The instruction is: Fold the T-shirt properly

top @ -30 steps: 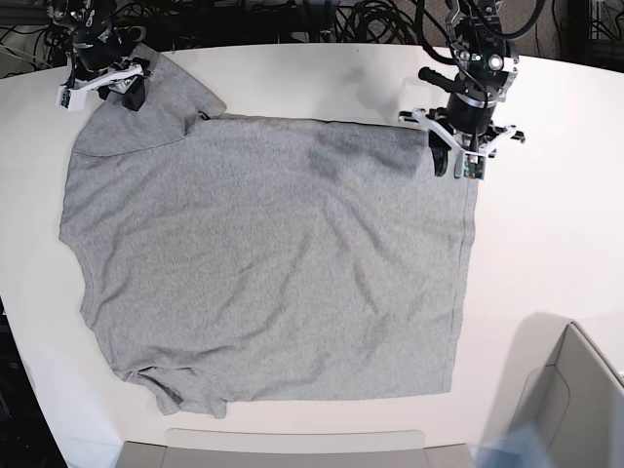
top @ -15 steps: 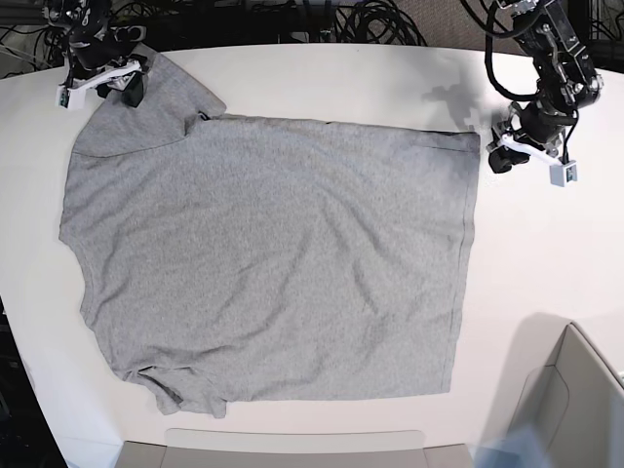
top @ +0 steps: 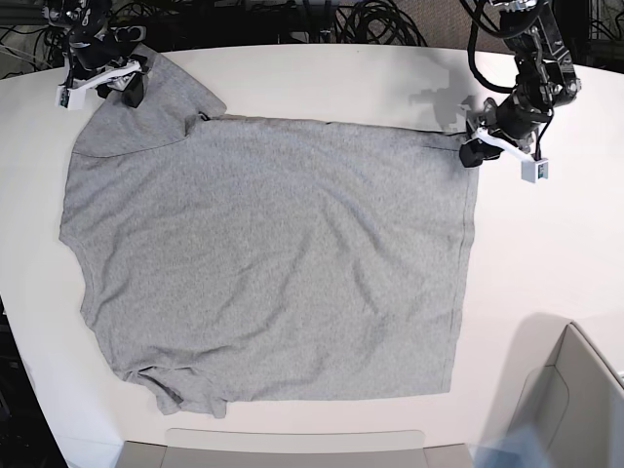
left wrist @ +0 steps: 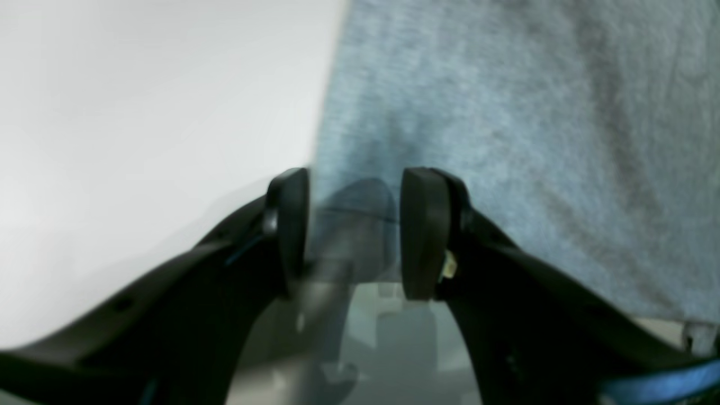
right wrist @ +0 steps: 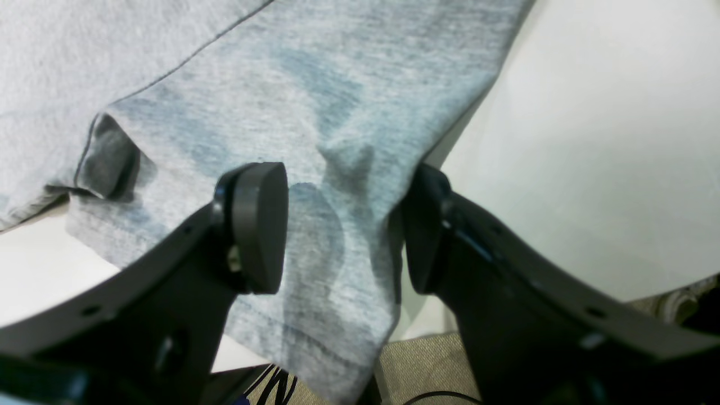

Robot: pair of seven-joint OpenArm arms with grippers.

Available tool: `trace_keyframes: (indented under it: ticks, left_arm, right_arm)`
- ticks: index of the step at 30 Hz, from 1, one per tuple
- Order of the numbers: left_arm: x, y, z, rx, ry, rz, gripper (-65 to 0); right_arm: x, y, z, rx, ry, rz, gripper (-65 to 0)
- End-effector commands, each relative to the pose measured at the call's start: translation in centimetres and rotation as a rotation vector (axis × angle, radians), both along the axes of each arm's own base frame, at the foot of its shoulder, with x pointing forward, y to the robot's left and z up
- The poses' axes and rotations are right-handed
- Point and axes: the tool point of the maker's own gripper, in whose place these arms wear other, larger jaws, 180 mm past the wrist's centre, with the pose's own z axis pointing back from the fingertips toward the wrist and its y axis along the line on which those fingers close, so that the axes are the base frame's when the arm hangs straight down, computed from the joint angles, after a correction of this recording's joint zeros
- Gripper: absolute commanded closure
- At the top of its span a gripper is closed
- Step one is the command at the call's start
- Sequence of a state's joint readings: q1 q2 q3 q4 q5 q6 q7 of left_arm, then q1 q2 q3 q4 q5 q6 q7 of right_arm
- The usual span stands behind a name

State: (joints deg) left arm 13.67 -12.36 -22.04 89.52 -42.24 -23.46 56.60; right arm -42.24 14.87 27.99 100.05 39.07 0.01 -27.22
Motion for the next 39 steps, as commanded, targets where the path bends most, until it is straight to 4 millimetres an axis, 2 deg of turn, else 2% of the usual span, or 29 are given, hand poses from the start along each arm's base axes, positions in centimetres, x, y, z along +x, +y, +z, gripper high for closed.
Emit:
trace_keyframes:
  ticks: [1, 4, 6, 9, 12, 14, 18, 21, 25, 28, 34, 37, 39]
  left_arm:
    - [-0.8, -0.5, -0.5, 0.001, 0.042, -0.023, -27.1]
    - [-0.9, -0.8, -0.7, -0.004, 0.045, -0.024, -24.4]
    - [-0.7, -0.8, -0.6, -0.004, 0.041, -0.024, -22.3]
    - [-0.6, -0.8, -0.6, -0.006, 0.039, -0.024, -17.0]
    - [-0.9, -0.9, -0.7, -0.007, 0.049, -0.027, -8.2]
    - [-0.9, -0.6, -0.7, -0.005, 0.049, -0.020, -1.5]
    - [-1.2, -0.5, -0.6, 0.001, 0.051, -0.022, 0.0]
    - [-1.9, -0.5, -0.4, 0.013, 0.053, -0.029, 0.0]
    - [-2.4, -0.6, 1.1, 0.044, 0.018, -0.045, 0.0]
    - [-2.9, 0.8, 2.3, 0.081, -0.001, -0.020, 0.0]
    - [-5.0, 3.7, 3.1, 0.128, 0.007, 0.061, 0.0]
    - [-5.9, 3.7, 3.9, 0.152, 0.023, 0.043, 0.0]
    - [-5.6, 3.5, 4.7, 0.166, 0.006, 0.027, 0.0]
  right_arm:
    - [-1.3, 0.1, -0.9, 0.004, 0.071, 0.004, -32.4]
    - [-1.4, 0.7, -1.1, 0.017, 0.075, 0.019, -32.1]
    - [-1.2, 1.1, -1.2, 0.024, 0.072, 0.023, -29.2]
    - [-0.8, 1.4, -1.4, 0.031, 0.070, 0.028, -19.5]
    - [-0.3, 0.9, -1.7, 0.032, 0.064, 0.009, -6.4]
    - [-0.4, 0.7, -2.0, 0.033, 0.071, 0.002, -2.6]
    - [-0.8, 0.5, -1.8, 0.027, 0.076, 0.000, -2.1]
    - [-0.5, -0.7, 0.2, 0.013, 0.021, -0.045, 0.0]
    - [-0.3, -2.1, 3.0, 0.025, -0.051, -0.105, 0.0]
    - [-0.8, -2.7, 3.6, 0.044, -0.053, -0.132, 0.0]
    - [-1.4, -4.3, 5.8, 0.058, -0.077, -0.127, 0.0]
    - [-0.7, -6.0, 8.4, 0.001, -0.129, -0.122, 0.0]
    - [-0.2, -6.7, 9.7, -0.029, -0.151, -0.121, 0.0]
